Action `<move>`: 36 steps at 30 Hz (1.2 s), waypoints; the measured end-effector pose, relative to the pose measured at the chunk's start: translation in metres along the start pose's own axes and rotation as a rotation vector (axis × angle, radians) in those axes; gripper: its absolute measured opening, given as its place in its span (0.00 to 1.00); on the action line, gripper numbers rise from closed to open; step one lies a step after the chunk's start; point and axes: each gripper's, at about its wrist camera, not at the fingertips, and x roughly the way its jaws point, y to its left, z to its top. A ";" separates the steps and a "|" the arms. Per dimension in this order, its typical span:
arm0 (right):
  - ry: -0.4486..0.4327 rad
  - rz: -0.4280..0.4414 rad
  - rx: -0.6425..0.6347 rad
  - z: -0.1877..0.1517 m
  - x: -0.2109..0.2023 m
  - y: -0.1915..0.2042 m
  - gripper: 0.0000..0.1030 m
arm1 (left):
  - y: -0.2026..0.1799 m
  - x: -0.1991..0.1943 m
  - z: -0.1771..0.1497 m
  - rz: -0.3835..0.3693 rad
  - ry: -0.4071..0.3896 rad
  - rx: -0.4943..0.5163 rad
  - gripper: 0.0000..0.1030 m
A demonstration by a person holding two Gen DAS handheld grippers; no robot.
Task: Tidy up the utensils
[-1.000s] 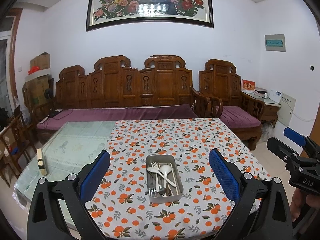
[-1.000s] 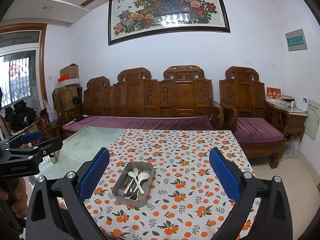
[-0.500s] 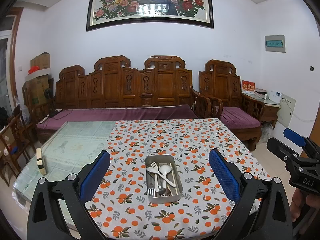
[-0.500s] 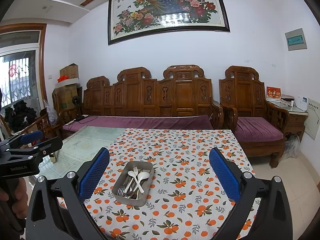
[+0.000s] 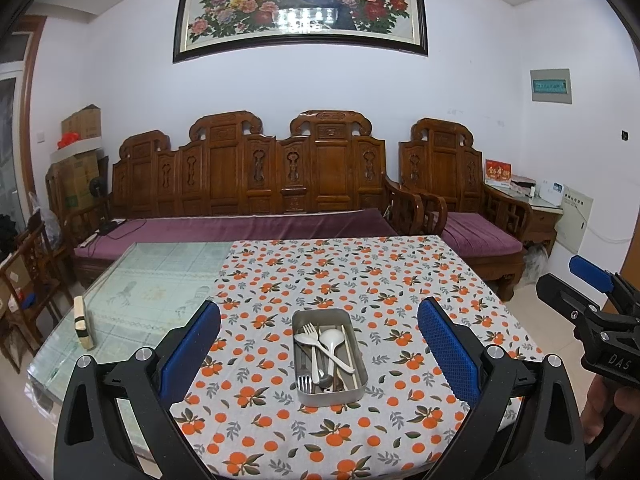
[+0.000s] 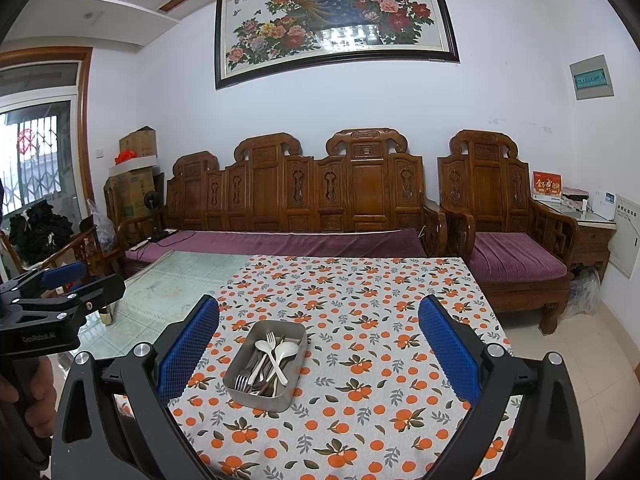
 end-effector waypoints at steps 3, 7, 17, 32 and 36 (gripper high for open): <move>0.001 0.001 0.000 0.000 0.000 0.000 0.97 | 0.000 -0.001 0.000 0.000 0.001 0.000 0.93; 0.001 0.000 -0.001 0.000 0.000 0.000 0.97 | 0.000 0.000 0.000 -0.002 0.001 -0.002 0.92; 0.002 0.000 0.002 -0.001 0.001 0.000 0.97 | 0.000 0.000 -0.001 -0.002 0.002 0.001 0.92; 0.000 -0.002 0.000 -0.001 0.001 0.000 0.97 | 0.000 0.001 -0.002 -0.002 -0.002 0.001 0.93; 0.002 -0.003 -0.002 -0.002 0.001 -0.001 0.97 | -0.001 0.000 -0.002 0.000 -0.005 0.004 0.93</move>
